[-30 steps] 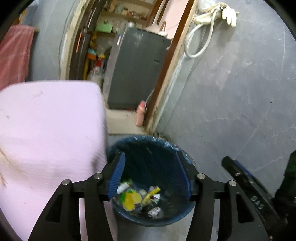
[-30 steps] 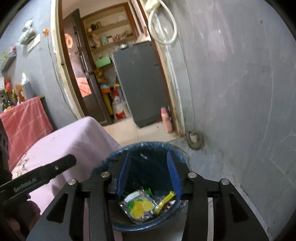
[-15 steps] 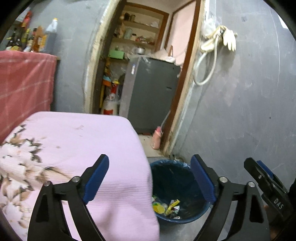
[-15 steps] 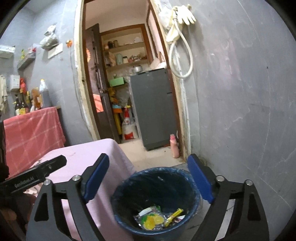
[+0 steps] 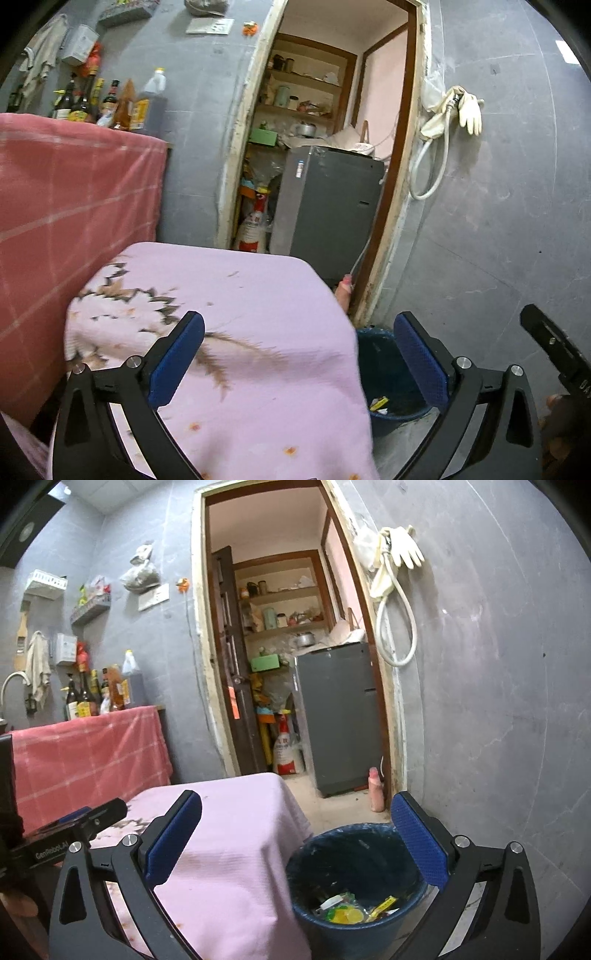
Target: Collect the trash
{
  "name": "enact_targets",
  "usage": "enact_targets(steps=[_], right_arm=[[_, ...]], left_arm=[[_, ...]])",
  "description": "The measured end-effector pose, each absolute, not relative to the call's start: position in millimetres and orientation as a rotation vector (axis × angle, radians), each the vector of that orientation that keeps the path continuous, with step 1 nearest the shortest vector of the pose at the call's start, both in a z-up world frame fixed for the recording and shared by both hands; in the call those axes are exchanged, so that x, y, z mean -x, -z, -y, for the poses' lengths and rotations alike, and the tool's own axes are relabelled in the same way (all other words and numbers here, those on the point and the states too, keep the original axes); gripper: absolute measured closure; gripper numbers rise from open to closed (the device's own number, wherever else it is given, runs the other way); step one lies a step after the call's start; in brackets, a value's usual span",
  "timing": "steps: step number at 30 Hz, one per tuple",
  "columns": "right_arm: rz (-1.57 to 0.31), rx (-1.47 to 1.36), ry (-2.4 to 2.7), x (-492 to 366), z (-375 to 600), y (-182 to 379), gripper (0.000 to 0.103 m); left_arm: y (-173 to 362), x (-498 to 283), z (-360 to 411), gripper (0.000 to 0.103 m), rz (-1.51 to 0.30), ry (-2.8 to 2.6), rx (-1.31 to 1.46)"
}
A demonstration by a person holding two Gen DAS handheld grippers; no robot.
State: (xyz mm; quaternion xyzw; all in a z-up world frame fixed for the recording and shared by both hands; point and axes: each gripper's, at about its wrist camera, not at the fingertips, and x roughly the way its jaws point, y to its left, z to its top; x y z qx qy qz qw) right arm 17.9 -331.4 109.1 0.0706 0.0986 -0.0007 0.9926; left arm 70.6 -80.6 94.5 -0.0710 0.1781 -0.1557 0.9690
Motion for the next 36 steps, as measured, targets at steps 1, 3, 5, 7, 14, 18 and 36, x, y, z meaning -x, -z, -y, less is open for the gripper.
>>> enact_targets(steps=[1, 3, 5, 7, 14, 18, 36], right_arm=[[-0.195, -0.142, 0.0, -13.4, 328.2, -110.2, 0.0], [-0.19, -0.139, -0.005, -4.1, 322.1, -111.9, 0.0], [-0.189, -0.133, -0.006, 7.3, 313.7, -111.9, 0.0], [-0.187, -0.13, -0.008, 17.7, 307.0, -110.6, 0.0], [-0.192, -0.105, 0.016, 51.1, 286.8, -96.7, 0.0], [-0.192, -0.096, 0.025, 63.9, 280.8, -87.0, 0.0], [-0.194, -0.067, 0.04, 71.3, 271.2, -48.1, 0.0]], left_arm=[[-95.6, -65.7, 77.4, 0.003, -0.356, 0.309, 0.142], [-97.5, -51.2, 68.5, 0.003, -0.339, 0.291, 0.13], [-97.5, -38.0, 62.5, 0.002, -0.327, 0.277, 0.121], [-95.8, -22.6, 55.4, 0.002, -0.314, 0.262, 0.103], [-79.4, 17.0, 44.2, 0.002, -0.303, 0.227, 0.058], [-64.7, 28.1, 39.2, 0.002, -0.313, 0.211, 0.043], [-22.4, 36.0, 26.9, 0.002, -0.311, 0.16, 0.056]])
